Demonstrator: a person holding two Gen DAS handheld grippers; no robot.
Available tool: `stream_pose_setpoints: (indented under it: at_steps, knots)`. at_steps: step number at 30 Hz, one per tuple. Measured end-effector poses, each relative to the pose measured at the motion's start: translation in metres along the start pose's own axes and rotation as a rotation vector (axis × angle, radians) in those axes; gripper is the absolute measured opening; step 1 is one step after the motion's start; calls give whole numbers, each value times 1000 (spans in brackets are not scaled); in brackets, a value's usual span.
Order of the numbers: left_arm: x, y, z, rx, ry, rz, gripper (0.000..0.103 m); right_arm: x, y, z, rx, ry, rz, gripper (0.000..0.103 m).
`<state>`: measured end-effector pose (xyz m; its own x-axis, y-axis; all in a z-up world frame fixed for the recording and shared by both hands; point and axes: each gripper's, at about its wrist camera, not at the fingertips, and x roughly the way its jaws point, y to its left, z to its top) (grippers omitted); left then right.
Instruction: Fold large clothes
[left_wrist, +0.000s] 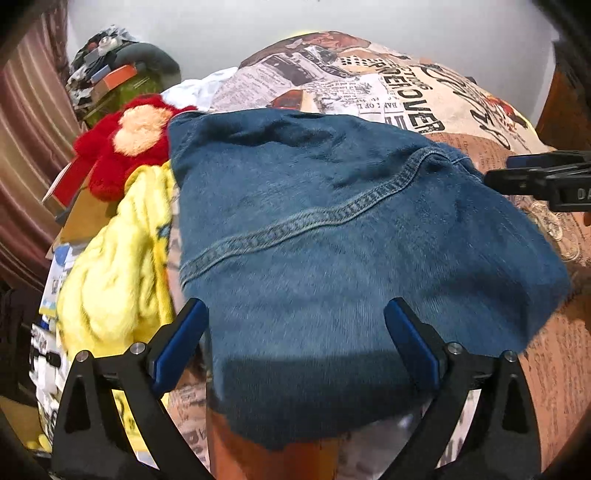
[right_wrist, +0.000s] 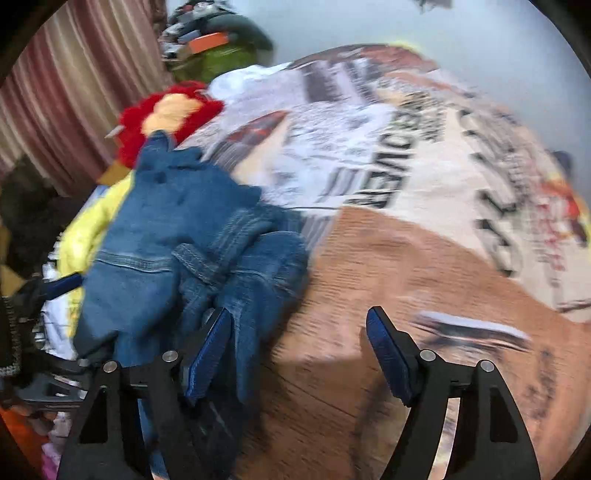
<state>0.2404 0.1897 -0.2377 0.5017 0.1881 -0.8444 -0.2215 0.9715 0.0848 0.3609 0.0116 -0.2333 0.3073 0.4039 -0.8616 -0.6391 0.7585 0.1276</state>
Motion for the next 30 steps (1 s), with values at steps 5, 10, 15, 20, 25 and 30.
stream_pose_setpoints:
  at_steps: [5, 10, 15, 20, 25, 30]
  knots:
    - [-41, 12, 1, -94, -75, 4, 98, -54, 0, -5, 43, -71, 87, 74]
    - [-112, 24, 13, -184, -245, -22, 98, -129, 30, -7, -13, -256, 109, 74]
    - [-197, 22, 16, -203, -461, -56, 98, -205, 63, -21, -56, -457, 159, 74]
    - [-270, 12, 3, -184, -660, -65, 98, -267, 89, -44, -98, -623, 154, 74]
    - [-320, -3, -21, -146, -813, -27, 98, -314, 108, -73, -121, -753, 143, 74]
    - [-339, -13, -41, -142, -864, -15, 98, -331, 121, -99, -96, -813, 127, 74]
